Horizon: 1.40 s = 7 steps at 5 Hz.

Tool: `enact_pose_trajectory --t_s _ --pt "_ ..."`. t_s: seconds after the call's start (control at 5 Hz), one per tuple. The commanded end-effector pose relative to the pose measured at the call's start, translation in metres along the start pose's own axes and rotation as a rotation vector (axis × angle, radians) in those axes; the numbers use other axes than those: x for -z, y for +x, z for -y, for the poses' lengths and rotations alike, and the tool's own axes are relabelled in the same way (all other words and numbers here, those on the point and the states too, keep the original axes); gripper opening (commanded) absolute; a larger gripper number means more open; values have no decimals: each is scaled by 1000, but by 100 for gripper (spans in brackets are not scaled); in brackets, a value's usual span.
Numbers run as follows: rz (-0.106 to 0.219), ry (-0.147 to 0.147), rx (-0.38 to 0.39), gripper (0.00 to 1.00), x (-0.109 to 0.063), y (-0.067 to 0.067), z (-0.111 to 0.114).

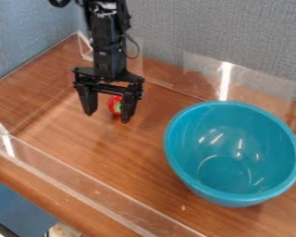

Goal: Put the strawberry in the blue bowl

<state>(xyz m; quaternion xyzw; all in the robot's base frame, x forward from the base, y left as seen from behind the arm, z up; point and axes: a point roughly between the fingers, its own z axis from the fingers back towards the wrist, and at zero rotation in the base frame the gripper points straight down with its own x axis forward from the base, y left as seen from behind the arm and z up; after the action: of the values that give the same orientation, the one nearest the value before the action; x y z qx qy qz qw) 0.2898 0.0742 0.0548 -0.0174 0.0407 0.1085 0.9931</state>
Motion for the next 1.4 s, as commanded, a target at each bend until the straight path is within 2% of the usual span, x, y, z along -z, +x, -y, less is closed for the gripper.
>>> enact_pose_trajectory --t_s 0.0,0.2,0.4,0.6,0.8,1.0,1.2 --pt "73 -8 -25 100 -10 2 -3" --pt "84 -28 -39 100 -6 -4 0" --pt "103 -40 -78 100 -21 -6 -6" --pt "120 -65 -122 100 -37 -7 -8" --pt "124 -76 -109 100 -35 -13 1" --pt "126 -74 -99 100 -28 -14 7" --pt "129 -71 -60 100 -25 -2 11"
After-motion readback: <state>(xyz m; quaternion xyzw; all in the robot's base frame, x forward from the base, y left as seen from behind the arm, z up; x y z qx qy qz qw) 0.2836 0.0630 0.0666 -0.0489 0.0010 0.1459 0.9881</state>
